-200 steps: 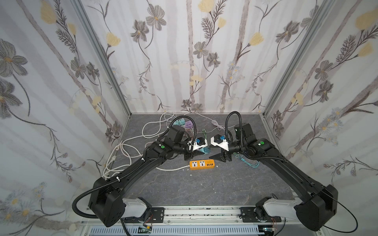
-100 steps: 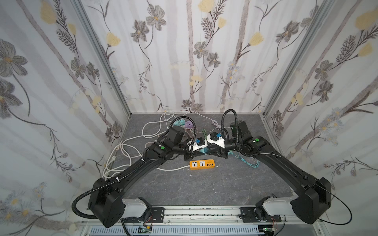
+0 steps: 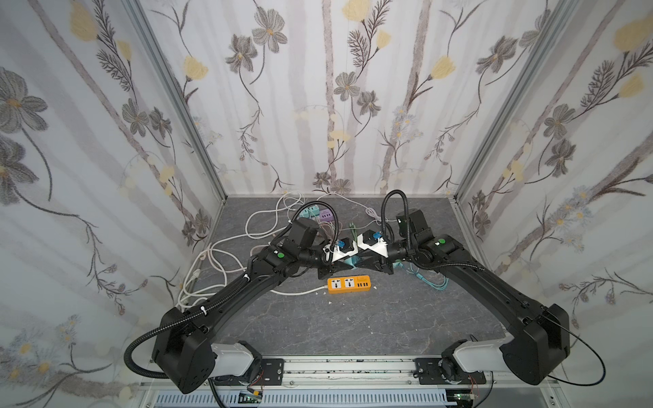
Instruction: Insert the plug
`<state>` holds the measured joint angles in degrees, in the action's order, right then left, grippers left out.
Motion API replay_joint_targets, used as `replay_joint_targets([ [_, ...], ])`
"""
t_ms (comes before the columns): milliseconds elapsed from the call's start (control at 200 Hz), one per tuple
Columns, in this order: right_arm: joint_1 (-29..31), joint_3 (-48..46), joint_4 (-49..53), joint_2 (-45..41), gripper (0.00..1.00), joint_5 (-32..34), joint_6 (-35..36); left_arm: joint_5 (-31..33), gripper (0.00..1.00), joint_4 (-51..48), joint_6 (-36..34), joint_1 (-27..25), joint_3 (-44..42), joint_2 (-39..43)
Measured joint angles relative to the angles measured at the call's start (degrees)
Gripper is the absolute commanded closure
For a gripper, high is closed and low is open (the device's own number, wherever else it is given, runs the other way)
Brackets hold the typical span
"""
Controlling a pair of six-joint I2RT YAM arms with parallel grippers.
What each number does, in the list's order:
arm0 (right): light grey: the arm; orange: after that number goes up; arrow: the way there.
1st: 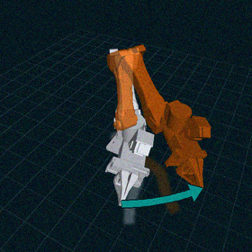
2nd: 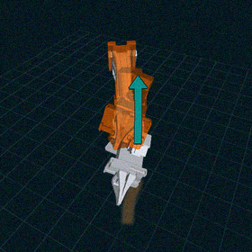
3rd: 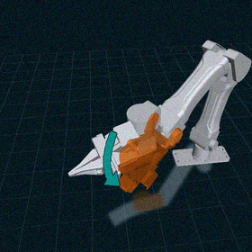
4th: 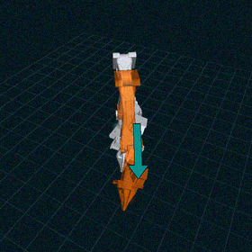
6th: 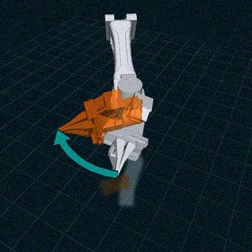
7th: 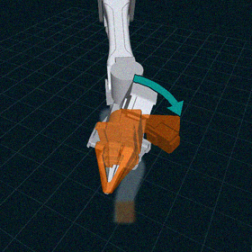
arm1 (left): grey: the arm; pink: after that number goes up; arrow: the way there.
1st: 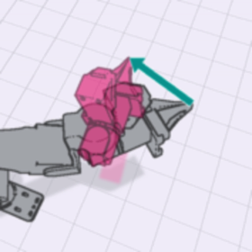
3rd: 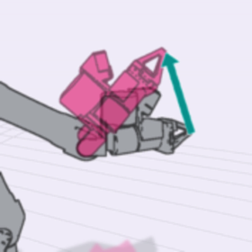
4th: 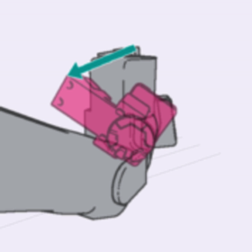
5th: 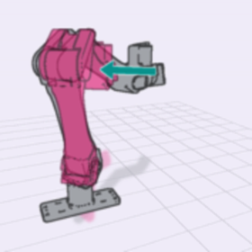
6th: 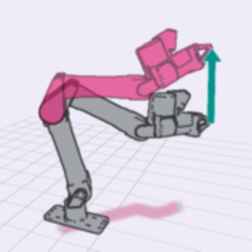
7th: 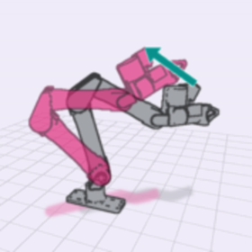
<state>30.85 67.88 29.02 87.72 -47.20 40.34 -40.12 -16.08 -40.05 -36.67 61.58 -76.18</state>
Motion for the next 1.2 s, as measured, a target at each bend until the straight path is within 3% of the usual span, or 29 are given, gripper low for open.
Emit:
replay_joint_targets([
  [215, 0.00, 0.13, 0.66, 0.42, 0.70, 0.42, 0.59, -0.39, 1.00, 0.22, 0.20, 0.00, 0.00, 0.07],
  [345, 0.00, 0.13, 1.03, 0.17, 0.92, 0.42, 1.97, -0.59, 1.00, -0.11, 0.50, 0.02, 0.00, 0.02],
  [385, -0.02, 0.13, 1.20, -0.07, 1.00, 0.46, 2.12, -0.68, 0.83, -0.11, 0.59, 0.02, 0.00, 0.02],
  [425, -0.09, 0.09, 1.25, -0.50, 1.00, 0.66, 2.01, -1.03, 0.50, 0.52, 0.68, 0.04, -0.26, 0.11],
  [450, -0.13, -0.07, 1.11, -0.87, 1.00, 0.72, 1.51, -1.38, 0.37, 1.55, 1.03, 0.35, -0.76, 0.42],
  [590, -2.25, -0.90, -4.57, -3.52, 1.00, -0.42, -7.91, -1.95, 0.09, 10.40, 10.64, 4.39, -4.74, 3.61],
  [750, -3.80, -3.98, -19.85, -6.73, 1.00, -1.25, -22.51, 1.44, 0.09, 20.24, 29.33, 6.45, -1.79, 5.99],
  [949, -3.41, -5.44, -37.70, -7.17, 1.00, 3.56, -42.91, 1.09, 0.15, 35.10, 52.11, 7.04, -2.08, 4.24],
  [1199, -2.40, -5.84, -52.15, -6.14, 1.00, 2.03, -59.04, -9.11, 0.21, 42.82, 64.11, 10.64, 0.33, 0.81],
])
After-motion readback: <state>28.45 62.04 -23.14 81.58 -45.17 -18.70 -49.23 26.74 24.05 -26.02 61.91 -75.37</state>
